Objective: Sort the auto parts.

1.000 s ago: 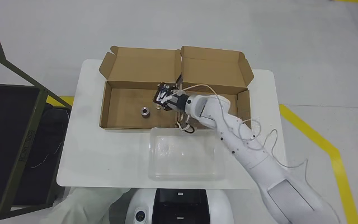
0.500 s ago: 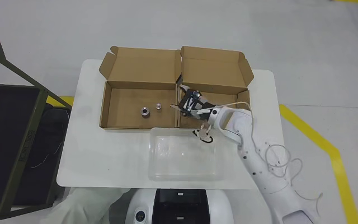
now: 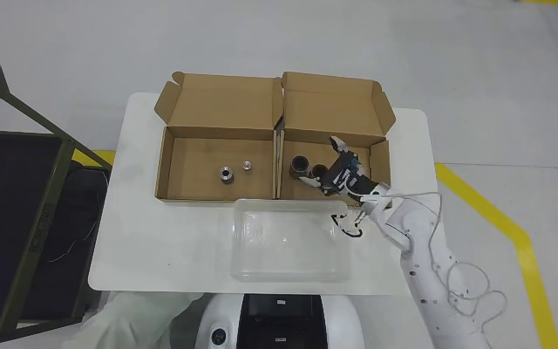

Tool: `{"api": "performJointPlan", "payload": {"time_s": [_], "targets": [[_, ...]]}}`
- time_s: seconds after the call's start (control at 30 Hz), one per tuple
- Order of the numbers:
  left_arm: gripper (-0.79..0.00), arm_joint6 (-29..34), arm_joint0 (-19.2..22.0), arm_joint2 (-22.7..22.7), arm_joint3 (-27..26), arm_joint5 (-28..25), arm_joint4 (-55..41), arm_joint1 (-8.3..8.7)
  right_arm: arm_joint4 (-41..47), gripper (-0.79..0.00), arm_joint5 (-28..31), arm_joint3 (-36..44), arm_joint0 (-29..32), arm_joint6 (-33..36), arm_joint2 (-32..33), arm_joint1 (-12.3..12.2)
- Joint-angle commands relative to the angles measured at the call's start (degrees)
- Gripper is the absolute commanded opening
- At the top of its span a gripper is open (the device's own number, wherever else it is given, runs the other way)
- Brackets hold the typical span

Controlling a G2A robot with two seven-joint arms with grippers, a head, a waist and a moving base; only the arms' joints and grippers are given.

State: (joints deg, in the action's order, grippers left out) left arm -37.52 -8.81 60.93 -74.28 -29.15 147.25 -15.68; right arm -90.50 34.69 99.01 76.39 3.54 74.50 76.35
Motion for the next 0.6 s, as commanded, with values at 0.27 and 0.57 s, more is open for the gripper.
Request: {"api": "performJointPlan", "payload": {"time_s": [0.27, 0.57], "targets": [[0.0, 0.0, 0.0, 0.0, 0.0, 0.0, 0.0, 0.0, 1.5, 0.0, -0.7, 3.3, 6.6, -4.9, 6.7, -1.5], [0.0, 0.0, 0.0, 0.0, 0.0, 0.0, 0.0, 0.0, 3.8, 0.0, -1.8, 6.8, 12.7, -7.3, 11.8, -2.5]]}}
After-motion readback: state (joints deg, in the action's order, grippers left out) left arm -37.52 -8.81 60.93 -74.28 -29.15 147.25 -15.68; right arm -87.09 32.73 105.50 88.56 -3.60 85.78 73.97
